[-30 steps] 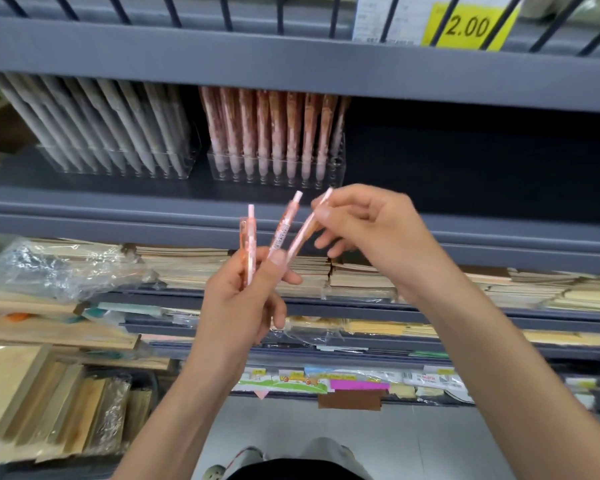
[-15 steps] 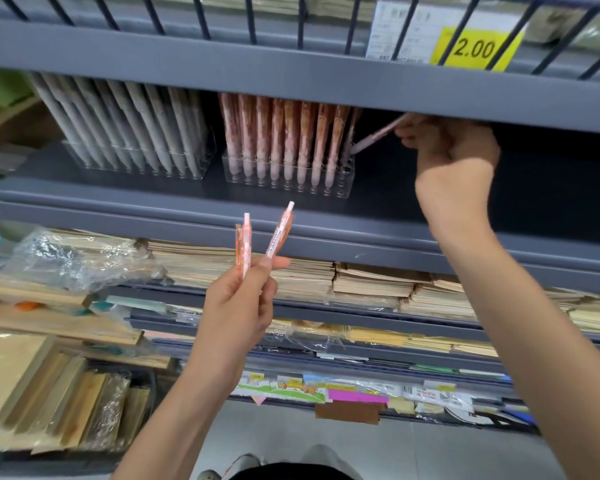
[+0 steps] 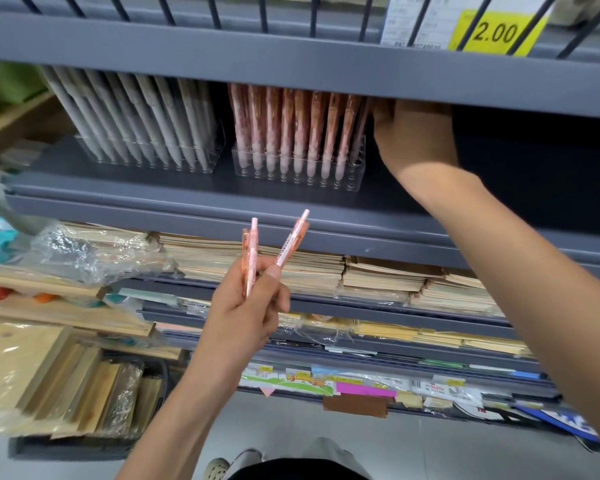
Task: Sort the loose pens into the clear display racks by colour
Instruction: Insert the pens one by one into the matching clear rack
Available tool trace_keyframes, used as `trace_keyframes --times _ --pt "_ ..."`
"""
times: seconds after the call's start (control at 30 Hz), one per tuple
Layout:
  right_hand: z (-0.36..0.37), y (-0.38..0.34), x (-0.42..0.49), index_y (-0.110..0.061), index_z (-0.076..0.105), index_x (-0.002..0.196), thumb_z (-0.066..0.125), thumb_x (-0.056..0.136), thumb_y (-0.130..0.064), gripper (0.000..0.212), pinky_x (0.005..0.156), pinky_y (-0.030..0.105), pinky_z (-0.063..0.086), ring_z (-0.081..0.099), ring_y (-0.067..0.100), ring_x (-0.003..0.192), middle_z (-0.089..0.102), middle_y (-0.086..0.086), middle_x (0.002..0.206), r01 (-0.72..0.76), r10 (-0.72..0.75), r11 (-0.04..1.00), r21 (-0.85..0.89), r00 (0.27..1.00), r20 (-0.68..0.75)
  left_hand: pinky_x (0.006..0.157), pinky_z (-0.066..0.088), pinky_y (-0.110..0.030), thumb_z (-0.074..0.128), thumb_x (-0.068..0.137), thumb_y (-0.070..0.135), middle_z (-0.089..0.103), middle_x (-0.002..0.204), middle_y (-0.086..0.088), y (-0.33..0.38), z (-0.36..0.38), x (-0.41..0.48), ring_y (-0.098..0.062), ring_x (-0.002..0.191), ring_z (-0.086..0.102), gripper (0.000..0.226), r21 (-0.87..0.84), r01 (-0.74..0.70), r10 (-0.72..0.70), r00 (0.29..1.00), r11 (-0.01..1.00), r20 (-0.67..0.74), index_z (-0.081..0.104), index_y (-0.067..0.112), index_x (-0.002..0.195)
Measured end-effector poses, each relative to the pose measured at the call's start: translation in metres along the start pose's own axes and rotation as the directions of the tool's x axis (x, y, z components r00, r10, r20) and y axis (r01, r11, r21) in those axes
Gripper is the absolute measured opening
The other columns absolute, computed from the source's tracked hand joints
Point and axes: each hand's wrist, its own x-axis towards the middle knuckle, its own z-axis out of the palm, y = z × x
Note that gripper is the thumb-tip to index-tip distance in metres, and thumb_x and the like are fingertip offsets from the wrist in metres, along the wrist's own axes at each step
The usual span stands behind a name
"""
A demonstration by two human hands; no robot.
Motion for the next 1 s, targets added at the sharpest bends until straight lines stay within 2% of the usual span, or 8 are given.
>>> trace_keyframes --times 0.23,0.33,0.4,0.47,0.63,0.83,0.9,1.0 --pt "0.003 0.001 -0.001 -0.011 0.046 0.141 0.044 0.101 -0.034 0.046 0.112 0.031 0.022 0.038 0.033 0.136 0.047 0.014 0.146 -0.038 0.040 0.996 0.077 0.999 -0.023 0.037 0.027 -0.013 0.052 0.102 0.024 0.053 0.057 0.008 0.002 -0.003 -0.001 -0.004 0.039 0.032 0.018 0.034 -0.080 0.081 0.995 0.996 -0.049 0.063 0.015 0.090" --pt "-0.002 0.005 -0.021 -0.014 0.068 0.097 0.055 0.093 -0.037 0.027 0.089 0.028 0.042 0.065 0.029 0.098 0.073 0.010 0.098 -0.106 0.144 0.947 0.303 0.984 -0.108 0.037 0.026 -0.014 0.049 0.104 0.028 0.054 0.055 0.010 0.003 -0.004 0.000 -0.004 0.038 0.031 0.027 0.062 -0.102 0.105 0.993 0.993 -0.049 0.062 0.008 0.093" --pt "-0.005 0.003 -0.048 -0.024 0.066 0.080 0.061 0.088 -0.037 0.016 0.069 0.033 0.050 0.065 0.019 0.068 0.071 -0.001 0.073 -0.200 0.225 0.785 0.586 0.974 0.031 0.037 0.027 -0.014 0.047 0.104 0.029 0.056 0.054 0.011 0.003 -0.002 0.001 -0.004 0.038 0.031 0.030 0.063 -0.106 0.109 0.993 0.992 -0.045 0.063 0.005 0.096" --pt "-0.008 -0.001 -0.078 -0.025 0.071 0.078 0.063 0.085 -0.042 0.020 0.056 0.028 0.049 0.060 0.008 0.056 0.070 -0.004 0.068 -0.304 0.162 0.672 0.675 0.950 0.267 0.037 0.027 -0.014 0.047 0.104 0.028 0.056 0.053 0.011 0.002 0.002 0.002 -0.004 0.037 0.030 0.028 0.060 -0.108 0.110 0.993 0.992 -0.039 0.063 0.006 0.095" --pt "-0.007 -0.007 -0.112 -0.020 0.077 0.090 0.074 0.084 -0.026 0.009 0.054 0.023 0.048 0.057 0.007 0.060 0.071 0.000 0.077 -0.380 -0.052 0.574 0.726 0.867 0.495 0.036 0.027 -0.018 0.050 0.103 0.031 0.061 0.063 -0.005 -0.003 0.014 0.008 -0.008 0.038 0.031 0.026 0.032 -0.092 0.092 0.996 0.995 0.005 0.069 0.021 0.090" --pt "-0.017 0.001 -0.102 -0.005 0.063 0.099 0.063 0.093 -0.013 0.009 0.059 0.028 0.054 0.066 0.019 0.069 0.073 0.015 0.089 -0.395 0.021 0.422 0.816 0.904 0.426 0.035 0.025 -0.016 0.054 0.094 0.048 0.064 0.075 -0.002 -0.003 0.025 0.010 -0.009 0.037 0.031 0.025 -0.103 -0.047 0.050 0.998 0.994 0.023 0.068 0.027 0.098" --pt "-0.023 0.006 -0.088 -0.004 0.053 0.101 0.053 0.097 -0.011 0.008 0.058 0.030 0.055 0.067 0.025 0.068 0.070 0.024 0.092 -0.348 0.107 0.329 0.878 0.938 0.331 0.035 0.024 -0.016 0.050 0.092 0.060 0.061 0.073 -0.004 -0.003 0.024 0.011 -0.009 0.036 0.029 0.038 -0.184 0.000 0.004 1.000 0.983 0.022 0.069 0.028 0.100" --pt "-0.029 0.015 -0.067 -0.013 0.047 0.096 0.043 0.099 -0.005 0.010 0.063 0.036 0.057 0.069 0.030 0.069 0.064 0.030 0.096 -0.179 0.244 0.368 0.912 0.965 0.091 0.036 0.021 -0.015 0.040 0.093 0.055 0.056 0.064 -0.003 -0.003 0.021 0.012 -0.010 0.033 0.025 0.040 -0.270 0.071 -0.062 0.997 0.960 0.044 0.067 0.027 0.085"
